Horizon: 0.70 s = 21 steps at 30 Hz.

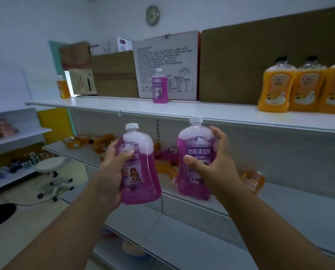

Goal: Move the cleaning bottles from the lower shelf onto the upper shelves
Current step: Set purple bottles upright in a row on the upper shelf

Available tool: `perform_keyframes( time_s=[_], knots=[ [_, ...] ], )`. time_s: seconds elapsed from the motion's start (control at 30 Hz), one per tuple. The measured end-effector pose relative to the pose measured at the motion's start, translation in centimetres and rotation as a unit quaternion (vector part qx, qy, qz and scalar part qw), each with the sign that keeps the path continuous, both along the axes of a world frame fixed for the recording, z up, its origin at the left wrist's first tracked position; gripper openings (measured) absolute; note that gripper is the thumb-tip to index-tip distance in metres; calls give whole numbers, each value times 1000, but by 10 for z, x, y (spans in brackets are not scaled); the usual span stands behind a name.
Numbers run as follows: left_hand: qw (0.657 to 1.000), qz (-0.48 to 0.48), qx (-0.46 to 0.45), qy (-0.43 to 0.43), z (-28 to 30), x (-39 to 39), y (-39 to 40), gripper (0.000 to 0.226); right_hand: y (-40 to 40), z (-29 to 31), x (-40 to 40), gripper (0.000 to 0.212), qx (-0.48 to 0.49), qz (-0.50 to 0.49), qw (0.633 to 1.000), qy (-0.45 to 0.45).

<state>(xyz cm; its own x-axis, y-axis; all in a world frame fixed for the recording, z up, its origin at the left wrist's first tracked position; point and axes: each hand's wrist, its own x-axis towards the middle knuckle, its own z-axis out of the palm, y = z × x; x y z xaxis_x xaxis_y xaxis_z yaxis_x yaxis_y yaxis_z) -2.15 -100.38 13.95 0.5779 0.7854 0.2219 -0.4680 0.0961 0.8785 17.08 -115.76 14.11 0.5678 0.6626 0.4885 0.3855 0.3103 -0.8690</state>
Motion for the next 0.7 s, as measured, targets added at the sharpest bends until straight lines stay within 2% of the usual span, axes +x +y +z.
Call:
perform_keyframes(
  time_s=[0.17, 0.27, 0.53, 0.7],
  knots=[
    [991, 38, 128, 7, 52, 2, 45, 60, 28, 68, -25, 86, 72, 6, 996, -51],
    [980, 51, 191, 6, 84, 19, 68, 57, 44, 99, -19, 84, 95, 2, 993, -74],
    [952, 81, 295, 16, 162, 88, 136, 65, 103, 165, 33, 85, 120, 21, 982, -147],
    [951, 74, 300, 33, 187, 146, 190, 64, 151, 183, 75, 93, 104, -8, 982, -158]
  ],
)
